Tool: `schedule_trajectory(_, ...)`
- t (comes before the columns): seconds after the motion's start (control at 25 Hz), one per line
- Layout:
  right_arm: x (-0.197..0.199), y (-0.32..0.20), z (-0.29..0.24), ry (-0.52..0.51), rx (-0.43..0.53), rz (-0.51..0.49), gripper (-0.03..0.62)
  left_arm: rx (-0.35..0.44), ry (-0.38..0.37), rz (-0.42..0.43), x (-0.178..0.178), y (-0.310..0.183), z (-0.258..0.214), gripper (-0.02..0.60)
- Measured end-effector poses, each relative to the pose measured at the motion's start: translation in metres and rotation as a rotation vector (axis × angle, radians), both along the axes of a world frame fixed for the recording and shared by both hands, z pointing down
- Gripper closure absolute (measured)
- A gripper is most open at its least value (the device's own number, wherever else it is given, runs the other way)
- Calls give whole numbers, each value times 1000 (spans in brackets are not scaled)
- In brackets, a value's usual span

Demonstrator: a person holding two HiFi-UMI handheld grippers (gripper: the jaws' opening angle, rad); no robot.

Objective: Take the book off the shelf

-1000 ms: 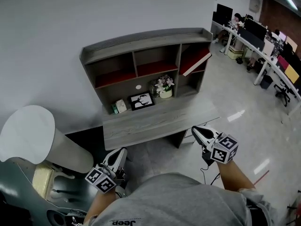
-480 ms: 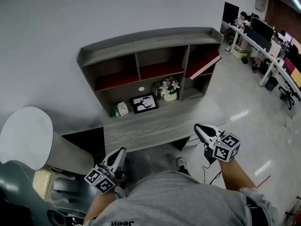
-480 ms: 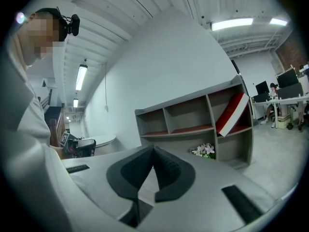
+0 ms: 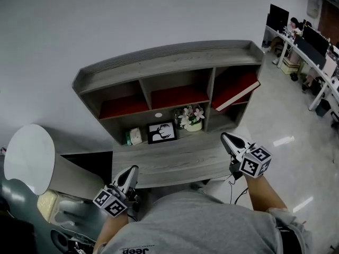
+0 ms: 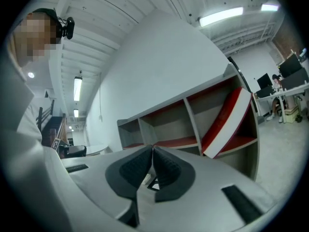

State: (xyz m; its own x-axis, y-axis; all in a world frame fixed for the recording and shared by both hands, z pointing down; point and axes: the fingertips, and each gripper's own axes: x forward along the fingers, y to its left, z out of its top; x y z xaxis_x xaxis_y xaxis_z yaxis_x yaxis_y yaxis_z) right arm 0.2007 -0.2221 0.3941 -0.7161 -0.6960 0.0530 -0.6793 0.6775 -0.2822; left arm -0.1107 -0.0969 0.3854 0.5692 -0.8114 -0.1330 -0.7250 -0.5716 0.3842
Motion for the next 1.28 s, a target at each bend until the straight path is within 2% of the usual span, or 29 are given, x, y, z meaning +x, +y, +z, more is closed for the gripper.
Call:
schedule_trajectory(0.24, 76, -93, 9, -41, -56, 80, 562, 15, -4, -9, 60, -83, -10, 554)
schedule_trajectory(0.4, 110, -134, 18, -52, -93, 122, 544, 5, -19, 0, 93, -128, -7, 554)
schedule_trajectory(0.48, 122, -150, 23, -71, -121, 138, 478, -7, -24, 17, 108, -146, -4, 554)
schedule_trajectory(0.64, 136, -180, 32, -135, -190, 187, 291, -32, -38, 68, 129, -173, 5, 554)
schedule_trajectory(0.72, 140, -194, 36, -163, -217, 219, 233, -40, -39, 90, 133, -184, 9, 554)
schedule_trajectory(0.84, 139, -215, 35, -203, -240, 257, 184, -37, -32, 123, 132, -200, 13, 554)
schedule_trajectory(1.2, 129, -262, 37, -278, -302, 391, 169, -37, -20, 221, 114, -229, 10, 554)
schedule_trajectory(1.28, 131, -267, 35, -279, -289, 425, 214, -33, -21, 231, 109, -232, 8, 554)
